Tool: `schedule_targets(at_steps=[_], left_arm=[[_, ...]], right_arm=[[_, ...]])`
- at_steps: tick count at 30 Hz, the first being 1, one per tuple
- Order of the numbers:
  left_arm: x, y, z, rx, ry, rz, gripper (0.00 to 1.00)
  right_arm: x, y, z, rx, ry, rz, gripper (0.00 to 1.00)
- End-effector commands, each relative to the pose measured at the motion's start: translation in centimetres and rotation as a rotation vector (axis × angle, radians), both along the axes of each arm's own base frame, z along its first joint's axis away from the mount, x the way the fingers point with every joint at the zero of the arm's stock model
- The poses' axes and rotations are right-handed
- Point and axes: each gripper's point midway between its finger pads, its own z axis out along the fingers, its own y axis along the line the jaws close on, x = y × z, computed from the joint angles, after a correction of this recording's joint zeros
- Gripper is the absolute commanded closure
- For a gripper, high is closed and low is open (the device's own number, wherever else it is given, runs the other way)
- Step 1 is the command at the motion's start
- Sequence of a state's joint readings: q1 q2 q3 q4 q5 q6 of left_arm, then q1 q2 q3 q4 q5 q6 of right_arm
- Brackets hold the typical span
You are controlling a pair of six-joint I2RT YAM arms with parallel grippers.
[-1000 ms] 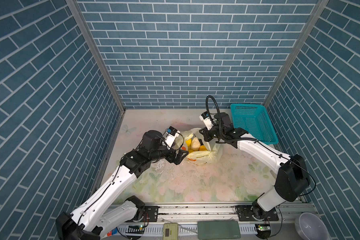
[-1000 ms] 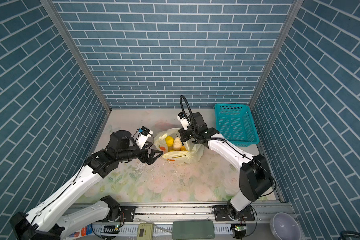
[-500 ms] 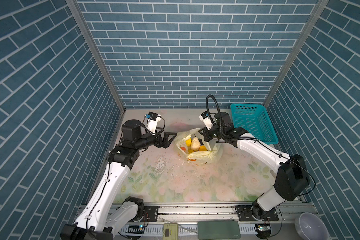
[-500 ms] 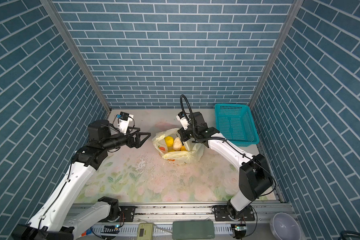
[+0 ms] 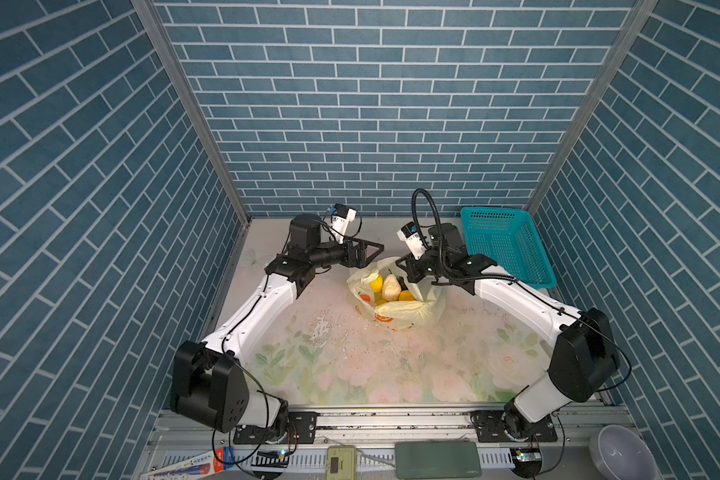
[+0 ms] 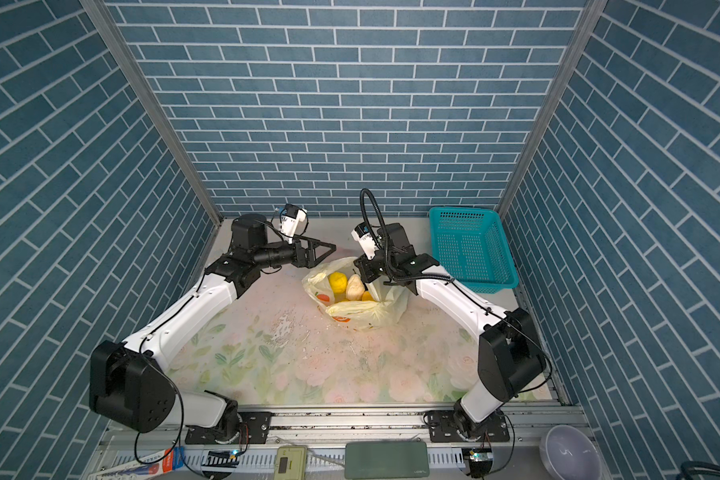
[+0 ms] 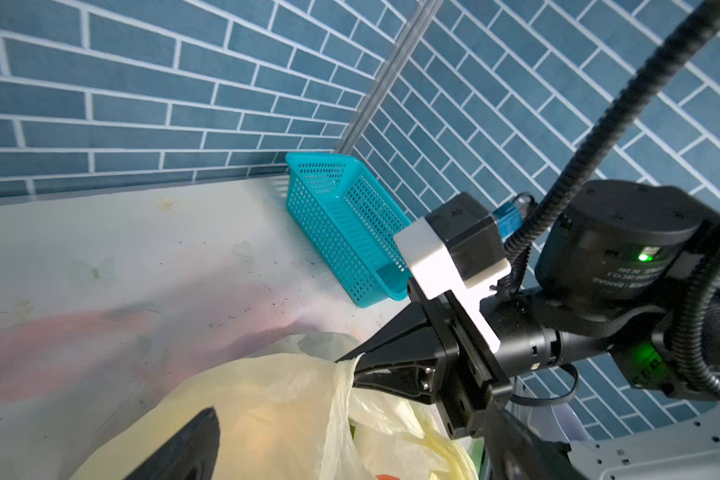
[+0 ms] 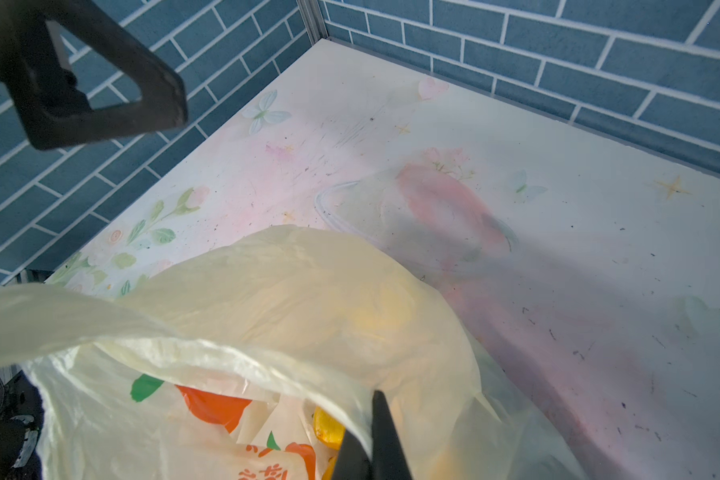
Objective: Untie the knot of the plastic bag and take out the fruit
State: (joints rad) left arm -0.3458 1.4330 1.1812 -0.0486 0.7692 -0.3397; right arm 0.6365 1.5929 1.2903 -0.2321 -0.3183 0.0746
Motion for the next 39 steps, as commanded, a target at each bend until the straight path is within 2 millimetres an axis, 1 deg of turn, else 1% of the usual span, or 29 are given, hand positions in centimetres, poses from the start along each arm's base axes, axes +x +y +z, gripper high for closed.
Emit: schedule_targets(at_steps=[1,4,5,7,9,13,15,20,22,23,25,26,27,29,30,32,33,34,36,38,39], left_arm=[[-1.4,-0.7,-2.0,0.087,0.02,-0.064,0.0],[-2.5,0.1,-5.1,0.227,0.042,-0.05,0.01],[-2.6,0.7,-5.8,0.268,0.037,-0.028,0.0],[-2.8,1.6,-6.7,0.326,0.018,0.006,0.0],[-2.9,2.3,-7.2,0.367,-0.008,0.03,0.0],[-2.8,2.4,-8.4,0.447,-0.027,0.043,0.0],[-2.4,2.4,-9.1,0.486,-0.041,0.06,0.0],[-1.1,1.8,-9.7,0.499,-0.071,0.09,0.0],[-0.8,1.8,-10.3,0.521,-0.069,0.095,0.03],[-0.6,2.0,-10.7,0.538,-0.067,0.099,0.07],[-0.1,2.7,-11.4,0.585,-0.059,0.128,0.19],[0.3,3.2,-11.7,0.611,-0.057,0.149,0.29],[0.6,3.6,-12.0,0.629,-0.057,0.169,0.42],[0.9,3.7,-12.0,0.626,-0.052,0.178,0.68],[1.0,3.6,-11.9,0.619,-0.05,0.18,0.79],[1.0,3.4,-11.6,0.6,-0.037,0.18,0.97],[0.9,3.4,-11.3,0.588,-0.028,0.185,1.0],[0.7,3.4,-11.0,0.58,-0.02,0.191,1.0],[0.2,3.7,-10.1,0.559,0.007,0.22,1.0],[-0.7,4.0,-9.4,0.542,0.033,0.247,1.0],[-1.2,4.1,-8.9,0.534,0.044,0.259,1.0]], right_arm=[[0.5,0.7,2.9,0.041,-0.047,0.003,1.0],[0.7,0.8,3.5,0.048,-0.055,0.001,1.0],[0.7,0.8,3.7,0.051,-0.06,0.002,1.0],[0.7,0.8,3.9,0.056,-0.064,0.003,1.0],[0.7,0.9,4.3,0.064,-0.068,0.006,1.0],[0.5,1.1,5.0,0.079,-0.072,0.021,1.0],[0.4,1.3,5.3,0.087,-0.076,0.03,1.0],[0.0,1.4,5.6,0.1,-0.072,0.051,1.0],[-0.2,1.4,5.7,0.103,-0.071,0.055,1.0],[-0.3,1.4,5.8,0.105,-0.073,0.057,1.0],[-0.4,1.3,5.8,0.106,-0.073,0.059,1.0],[-0.5,1.3,5.9,0.107,-0.077,0.061,1.0],[-0.5,1.3,5.7,0.105,-0.074,0.061,1.0],[-0.5,1.3,5.6,0.104,-0.071,0.063,1.0],[-0.6,1.4,5.3,0.102,-0.063,0.065,1.0],[-0.2,1.2,4.8,0.086,-0.056,0.05,1.0],[0.1,1.0,4.6,0.067,-0.046,0.038,1.0],[0.2,0.7,4.5,0.051,-0.034,0.028,0.99],[0.2,-0.3,4.9,0.017,0.0,0.001,0.7],[-0.6,-1.2,6.0,-0.008,0.025,-0.013,0.49],[-1.3,-1.7,6.7,-0.009,0.04,-0.02,0.42]])
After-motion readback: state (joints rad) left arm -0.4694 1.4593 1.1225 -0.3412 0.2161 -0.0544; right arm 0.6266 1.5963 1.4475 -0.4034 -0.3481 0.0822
